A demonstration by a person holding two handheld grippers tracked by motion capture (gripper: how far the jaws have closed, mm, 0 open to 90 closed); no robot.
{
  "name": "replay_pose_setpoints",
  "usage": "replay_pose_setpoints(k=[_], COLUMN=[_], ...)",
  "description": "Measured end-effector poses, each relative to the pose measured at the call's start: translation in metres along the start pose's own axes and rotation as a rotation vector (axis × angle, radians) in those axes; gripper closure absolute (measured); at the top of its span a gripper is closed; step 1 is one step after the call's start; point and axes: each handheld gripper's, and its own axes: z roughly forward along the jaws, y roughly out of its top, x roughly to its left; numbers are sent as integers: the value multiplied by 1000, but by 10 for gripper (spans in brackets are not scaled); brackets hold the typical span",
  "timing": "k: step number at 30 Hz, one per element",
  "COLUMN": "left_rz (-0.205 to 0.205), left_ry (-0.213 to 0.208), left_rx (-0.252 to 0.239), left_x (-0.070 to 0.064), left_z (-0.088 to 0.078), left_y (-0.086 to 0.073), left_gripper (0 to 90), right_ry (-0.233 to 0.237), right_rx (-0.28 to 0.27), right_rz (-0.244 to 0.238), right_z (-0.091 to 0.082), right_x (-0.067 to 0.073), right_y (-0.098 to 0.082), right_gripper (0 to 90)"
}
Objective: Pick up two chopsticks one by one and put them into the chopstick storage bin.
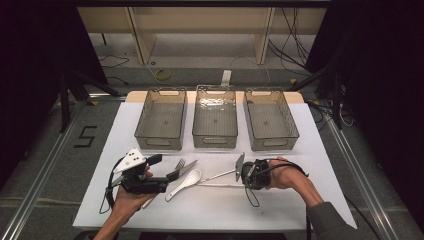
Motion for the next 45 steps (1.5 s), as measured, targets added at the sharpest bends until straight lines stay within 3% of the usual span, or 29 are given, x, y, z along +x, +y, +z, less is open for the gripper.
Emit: replay_pose_setpoints(k=[2,14,22,29,35,37,43,45], left_rz=[-2,-10,9,79,162,205,268,289], left_ry=[1,0,-42,-108,-200,-209,-205,-212], left_rx=[2,-2,52,148,257,293,356,375], left_x=[0,3,-1,-11,-27,-33,-41,-42], left_z=[0,2,12,34,62,68,81,82], left_y=[0,2,4,5,6,6,5,5], left_gripper=[126,126,125,125,159,163,186,231], right_ry=[-8,-47,-85,-85,-87,-88,-80,-85], right_rx=[10,-49,-59,-112,-142,-159,-170,-171], right_rz=[2,18,33,31,1,-6,-51,-57], right_z=[-3,-22,-36,-43,-49,-50,-53,-54], right_x=[2,12,17,21,21,21,21,22], right_y=[0,-13,-26,-22,-7,-1,14,18], right_gripper=[858,859,859,860,859,859,859,859])
